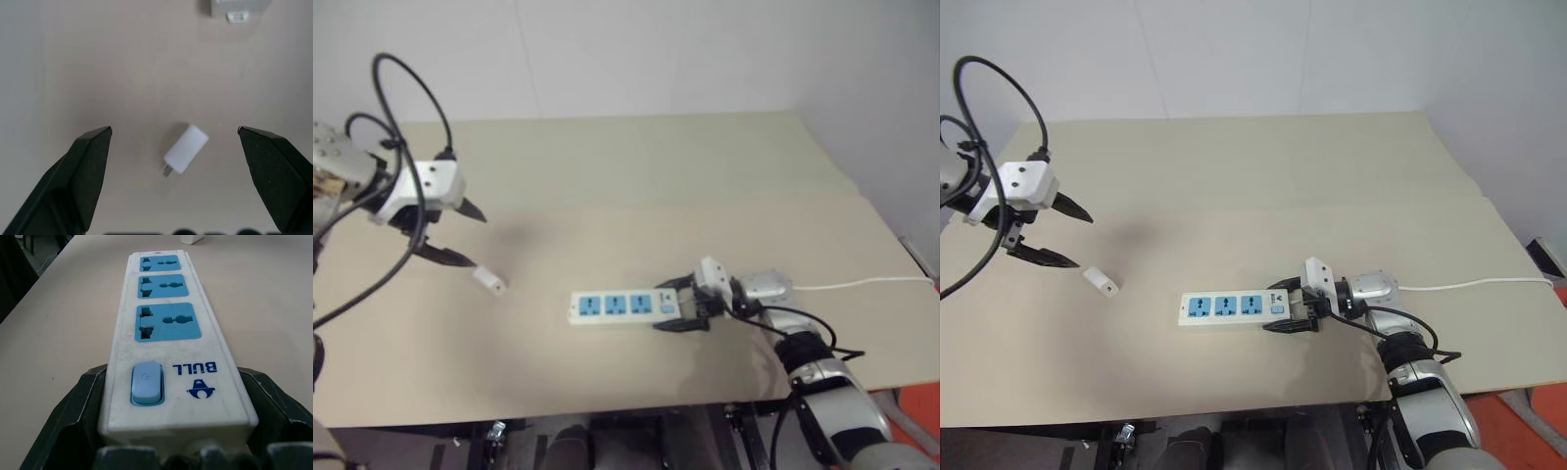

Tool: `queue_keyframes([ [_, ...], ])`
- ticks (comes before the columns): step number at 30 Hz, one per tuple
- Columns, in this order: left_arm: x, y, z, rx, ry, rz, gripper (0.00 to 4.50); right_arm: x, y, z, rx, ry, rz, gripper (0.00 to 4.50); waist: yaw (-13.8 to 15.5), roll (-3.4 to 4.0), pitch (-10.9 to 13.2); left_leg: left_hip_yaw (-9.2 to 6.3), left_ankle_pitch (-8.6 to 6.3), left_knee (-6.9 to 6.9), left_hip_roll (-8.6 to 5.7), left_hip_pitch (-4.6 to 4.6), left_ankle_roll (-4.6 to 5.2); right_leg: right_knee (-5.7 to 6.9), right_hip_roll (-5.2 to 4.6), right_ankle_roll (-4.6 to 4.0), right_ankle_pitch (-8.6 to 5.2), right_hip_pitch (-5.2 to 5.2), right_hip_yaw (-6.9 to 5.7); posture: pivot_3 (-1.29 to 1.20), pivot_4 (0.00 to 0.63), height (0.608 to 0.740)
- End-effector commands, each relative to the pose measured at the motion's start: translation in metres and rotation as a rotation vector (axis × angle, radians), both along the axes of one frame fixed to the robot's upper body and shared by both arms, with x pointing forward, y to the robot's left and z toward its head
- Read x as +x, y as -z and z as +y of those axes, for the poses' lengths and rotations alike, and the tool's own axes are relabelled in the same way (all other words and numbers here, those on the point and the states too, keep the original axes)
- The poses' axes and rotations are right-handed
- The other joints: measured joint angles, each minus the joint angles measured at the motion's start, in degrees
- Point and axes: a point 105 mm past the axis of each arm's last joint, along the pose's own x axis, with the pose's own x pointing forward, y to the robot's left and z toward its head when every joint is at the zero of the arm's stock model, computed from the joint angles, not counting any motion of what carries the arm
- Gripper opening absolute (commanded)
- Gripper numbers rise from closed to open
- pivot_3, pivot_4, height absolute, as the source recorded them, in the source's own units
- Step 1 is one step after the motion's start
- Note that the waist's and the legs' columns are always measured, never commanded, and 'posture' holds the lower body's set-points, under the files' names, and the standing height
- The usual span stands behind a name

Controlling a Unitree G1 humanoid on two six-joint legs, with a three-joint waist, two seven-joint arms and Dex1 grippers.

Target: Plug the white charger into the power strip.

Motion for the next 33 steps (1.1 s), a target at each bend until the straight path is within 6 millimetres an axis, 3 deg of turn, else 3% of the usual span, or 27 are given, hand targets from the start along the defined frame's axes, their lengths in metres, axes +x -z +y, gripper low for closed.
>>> queue_keyframes([
  [1, 0.004, -0.003, 0.006, 0.214, 0.146, -0.070, 4.50, -0.001, 0.006, -0.001, -0.035, 0.008, 0.016, 3.43, 0.0, 0.00, 0.0, 0.02, 0.00, 0.03, 0.00, -0.01, 0.01, 0.00, 0.00, 0.00, 0.00, 0.00, 0.00, 0.00, 0.150, 0.740],
  [5, 0.005, 0.003, -0.007, 0.255, 0.274, -0.080, 4.50, -0.001, 0.006, -0.001, -0.032, 0.017, 0.012, 3.43, 0.0, -0.01, 0.0, 0.06, -0.02, 0.05, 0.01, -0.01, 0.03, 0.00, 0.01, 0.00, 0.00, -0.01, 0.01, 0.00, 0.150, 0.740],
  [14, -0.001, 0.023, -0.008, 0.447, 0.486, -0.085, 4.50, -0.002, 0.007, 0.002, -0.024, 0.030, 0.014, 3.43, -0.1, -0.02, 0.0, -0.01, -0.12, 0.63, 0.10, -0.73, 0.20, 0.44, 0.13, 0.00, 0.00, -0.78, 0.14, 0.00, 0.150, 0.740],
  [33, 0.008, 0.071, -0.018, 0.522, 0.531, -0.052, 4.50, -0.005, 0.008, 0.005, -0.006, 0.054, 0.021, 3.43, -0.1, -0.02, 0.0, 0.03, -0.12, 0.66, 0.16, -0.73, 0.21, 0.46, 0.19, -0.01, 0.01, -0.81, 0.15, 0.00, 0.150, 0.740],
])
